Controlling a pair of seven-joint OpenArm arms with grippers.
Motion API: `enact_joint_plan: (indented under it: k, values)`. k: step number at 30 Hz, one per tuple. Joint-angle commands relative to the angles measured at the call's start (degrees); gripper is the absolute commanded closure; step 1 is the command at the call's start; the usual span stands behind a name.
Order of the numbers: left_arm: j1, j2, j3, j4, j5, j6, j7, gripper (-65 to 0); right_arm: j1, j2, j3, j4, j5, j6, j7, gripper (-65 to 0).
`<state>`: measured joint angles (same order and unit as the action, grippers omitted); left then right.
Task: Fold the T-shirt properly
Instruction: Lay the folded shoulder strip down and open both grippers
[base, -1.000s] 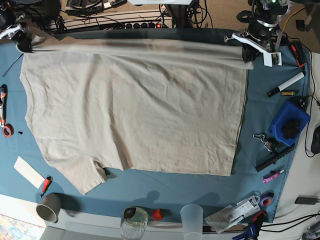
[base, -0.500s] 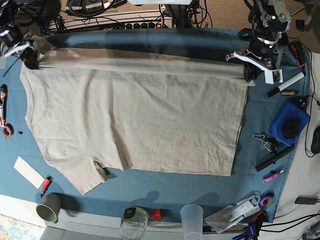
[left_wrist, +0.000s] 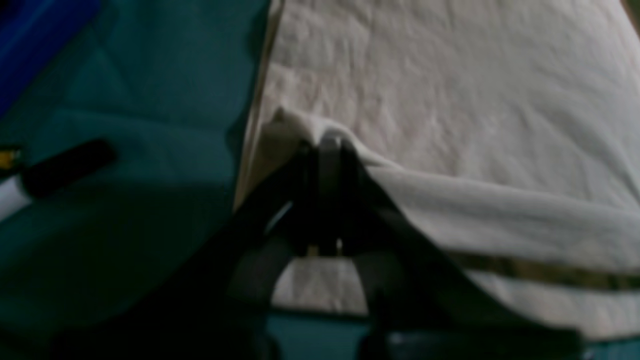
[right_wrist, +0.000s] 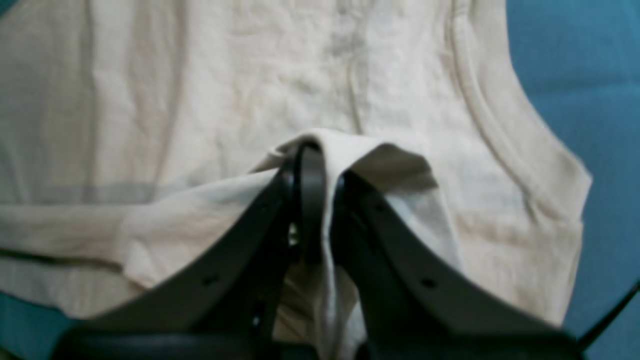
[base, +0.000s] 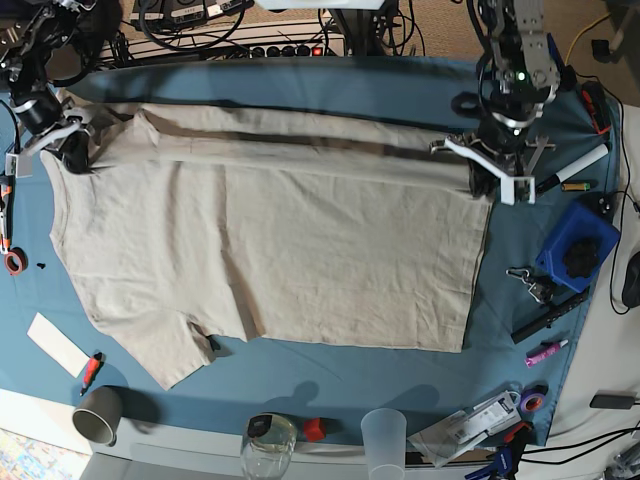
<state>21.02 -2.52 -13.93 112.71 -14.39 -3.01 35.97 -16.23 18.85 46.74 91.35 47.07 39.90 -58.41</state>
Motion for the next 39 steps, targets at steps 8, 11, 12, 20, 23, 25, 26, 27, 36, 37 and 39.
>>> enact_joint_plan:
  k: [8, 11, 12, 20, 23, 25, 26, 27, 36, 37, 39]
  values:
    - [-7.78, -0.20, -0.07, -6.56, -0.09, 0.15, -1.31, 0.0, 5.31, 1.31, 0.07, 0.79, -6.69, -1.64, 5.22, 0.0]
    - [-9.66, -0.22, -0.07, -7.41, 0.85, 0.13, -1.25, 0.0, 5.95, 1.31, 0.07, 0.79, -7.82, -1.62, 6.58, 0.0]
    - [-10.16, -0.28, -0.07, -7.74, 0.98, 0.15, -1.27, 0.0, 6.08, 1.31, -0.02, 0.79, -8.15, -1.62, 6.69, 0.0]
    - [-14.08, -0.70, -0.07, -13.33, 0.94, -0.04, -1.27, 0.0, 6.91, 1.31, -6.88, 0.76, -15.87, -3.91, 11.89, 0.0]
    - [-14.45, -0.72, -0.07, -13.84, 0.92, -0.07, -1.31, 0.0, 7.13, 1.25, -9.20, 0.76, -18.78, -6.21, 13.55, 0.0]
    - [-14.49, -0.72, -0.07, -13.81, 0.92, -0.07, -1.29, 0.0, 8.07, 0.81, -9.40, 0.70, -20.33, -6.56, 13.84, 0.0]
    - [-14.51, -0.70, -0.07, -13.81, 0.92, -0.07, -1.29, 0.0, 8.55, 0.85, -9.40, 0.39, -20.37, -6.58, 13.88, 0.0]
    - [-14.51, -0.70, -0.07, -13.81, 0.92, -0.07, -1.29, 0.0, 9.29, 0.98, -9.40, -0.20, -20.37, -6.64, 13.94, 0.0]
    - [-14.49, -1.31, -0.07, -13.81, 0.92, -0.04, -0.92, 0.0, 16.74, 1.01, -9.40, -11.47, -19.85, -5.81, 13.81, 0.0]
    - [-14.49, -1.31, -0.07, -13.81, 0.92, -0.07, -0.90, 0.0, 17.07, 1.01, -9.40, -11.58, -19.69, -5.84, 13.81, 0.0]
    - [-14.51, -1.31, -0.07, -13.81, 0.92, -0.07, -0.90, 0.0, 17.62, 1.03, -9.40, -11.58, -19.47, -5.88, 13.86, 0.0]
